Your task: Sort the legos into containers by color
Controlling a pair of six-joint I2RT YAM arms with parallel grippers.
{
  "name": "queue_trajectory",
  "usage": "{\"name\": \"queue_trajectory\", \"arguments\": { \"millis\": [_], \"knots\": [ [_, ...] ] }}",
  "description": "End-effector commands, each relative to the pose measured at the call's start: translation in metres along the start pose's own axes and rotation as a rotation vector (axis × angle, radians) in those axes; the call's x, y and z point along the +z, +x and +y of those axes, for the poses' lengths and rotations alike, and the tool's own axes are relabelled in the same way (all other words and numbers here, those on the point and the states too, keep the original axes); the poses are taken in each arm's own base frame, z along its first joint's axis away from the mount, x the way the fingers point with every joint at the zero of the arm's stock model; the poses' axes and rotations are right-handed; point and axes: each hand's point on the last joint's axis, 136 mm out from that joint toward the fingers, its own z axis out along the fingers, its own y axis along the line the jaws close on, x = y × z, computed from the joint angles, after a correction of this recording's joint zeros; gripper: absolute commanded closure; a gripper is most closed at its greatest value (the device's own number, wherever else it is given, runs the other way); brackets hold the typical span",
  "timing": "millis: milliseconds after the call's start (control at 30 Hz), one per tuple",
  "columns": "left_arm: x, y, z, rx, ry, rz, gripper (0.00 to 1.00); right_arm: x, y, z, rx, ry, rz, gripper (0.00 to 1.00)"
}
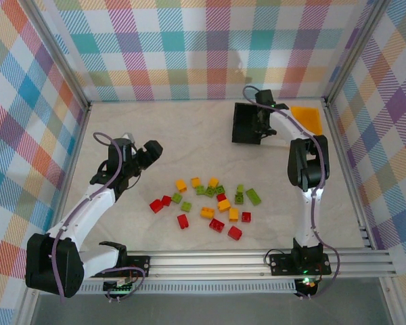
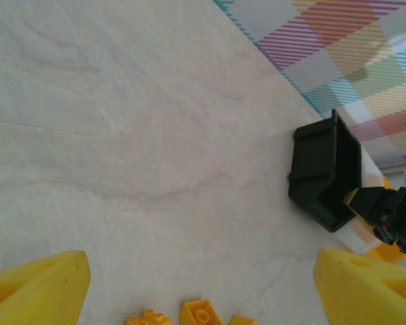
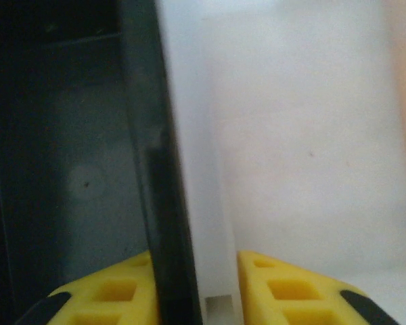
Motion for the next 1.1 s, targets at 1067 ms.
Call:
{"name": "queue_trajectory", "arguments": {
  "millis": [1067],
  "knots": [
    [-0.085,-0.021,0.011,0.003,-0.114,-0.168,0.13,-0.078,0.125,0.194,-0.17,0.021,0.048,1.0]
  ]
}}
